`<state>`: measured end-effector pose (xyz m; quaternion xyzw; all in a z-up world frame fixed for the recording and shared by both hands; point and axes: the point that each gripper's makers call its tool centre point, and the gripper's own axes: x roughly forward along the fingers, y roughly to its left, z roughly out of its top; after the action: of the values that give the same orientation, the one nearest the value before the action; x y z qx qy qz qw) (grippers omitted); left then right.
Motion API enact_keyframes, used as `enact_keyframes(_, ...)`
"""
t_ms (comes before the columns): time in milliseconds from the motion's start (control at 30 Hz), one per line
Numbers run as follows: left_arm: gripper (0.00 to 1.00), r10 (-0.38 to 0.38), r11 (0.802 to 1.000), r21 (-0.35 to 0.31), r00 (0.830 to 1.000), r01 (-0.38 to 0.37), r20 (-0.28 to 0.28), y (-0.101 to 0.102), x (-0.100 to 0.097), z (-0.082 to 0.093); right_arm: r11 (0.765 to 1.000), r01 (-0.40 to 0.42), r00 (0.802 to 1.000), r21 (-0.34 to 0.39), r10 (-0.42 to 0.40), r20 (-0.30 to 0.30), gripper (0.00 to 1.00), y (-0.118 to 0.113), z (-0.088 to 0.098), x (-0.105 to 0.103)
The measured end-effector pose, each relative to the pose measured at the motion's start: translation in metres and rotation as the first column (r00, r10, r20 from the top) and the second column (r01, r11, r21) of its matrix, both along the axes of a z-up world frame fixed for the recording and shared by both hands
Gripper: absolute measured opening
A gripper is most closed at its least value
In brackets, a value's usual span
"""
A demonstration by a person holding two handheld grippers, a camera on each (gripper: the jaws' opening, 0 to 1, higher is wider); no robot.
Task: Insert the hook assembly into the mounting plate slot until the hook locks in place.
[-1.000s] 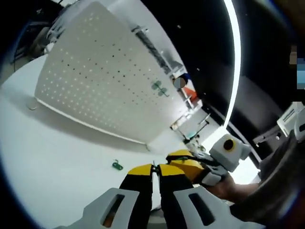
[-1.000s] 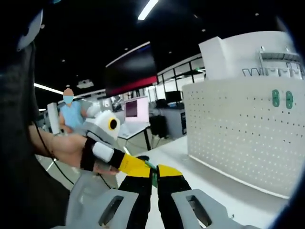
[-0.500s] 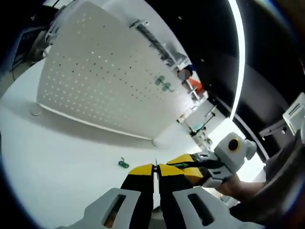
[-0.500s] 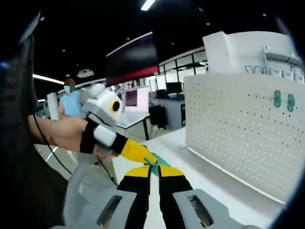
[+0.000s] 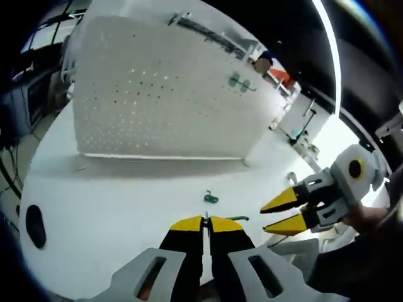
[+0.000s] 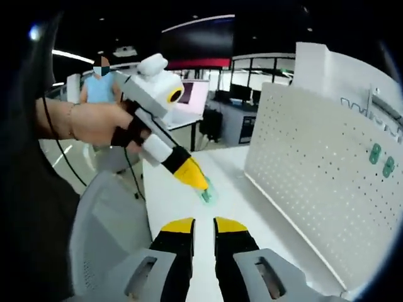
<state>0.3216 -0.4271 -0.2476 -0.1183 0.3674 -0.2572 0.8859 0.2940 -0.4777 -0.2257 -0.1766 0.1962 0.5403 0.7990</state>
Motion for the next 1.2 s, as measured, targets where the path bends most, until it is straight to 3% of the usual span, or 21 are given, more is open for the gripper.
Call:
enact_keyframes(67, 0.02, -0.038, 0.999, 0.015, 0.998, 0.039, -0.059, -0.004, -0.008, -0.013, 1.000, 0.000, 1.000, -0.010, 0.000, 0.014, 0.10, 0.002, 0.000, -0.001)
enact_keyframes(100, 0.02, -0.029, 1.000, -0.001, 0.998, 0.029, -0.055, -0.005, -0.007, -0.014, 1.000, -0.002, 1.000, -0.016, 0.002, 0.020, 0.10, 0.004, -0.001, -0.001)
enact_keyframes(133, 0.02, -0.025, 0.998, -0.054, 0.995, 0.020, -0.099, -0.011, -0.013, -0.017, 0.999, -0.010, 1.000, -0.031, 0.011, 0.023, 0.10, 0.005, -0.004, -0.002)
enact_keyframes(267, 0.02, -0.015, 0.987, -0.158, 0.989, -0.008, -0.147, -0.019, -0.019, -0.018, 0.998, -0.040, 0.999, -0.044, 0.040, 0.006, 0.10, 0.012, -0.011, -0.009)
enact_keyframes(367, 0.02, -0.026, 0.991, -0.134, 0.988, 0.006, -0.149, -0.020, -0.022, -0.020, 0.995, -0.069, 0.997, -0.076, 0.071, 0.020, 0.08, 0.014, -0.016, -0.013)
enact_keyframes(600, 0.02, -0.049, 0.989, -0.147, 0.982, 0.022, -0.180, -0.030, -0.027, -0.016, 0.982, -0.121, 0.989, -0.146, 0.132, 0.073, 0.04, 0.015, -0.026, -0.016)
enact_keyframes(1200, 0.02, -0.085, 0.986, -0.158, 0.975, 0.053, -0.206, -0.039, -0.032, -0.012, 0.980, -0.133, 0.987, -0.150, 0.144, 0.065, 0.02, 0.015, -0.031, -0.014)
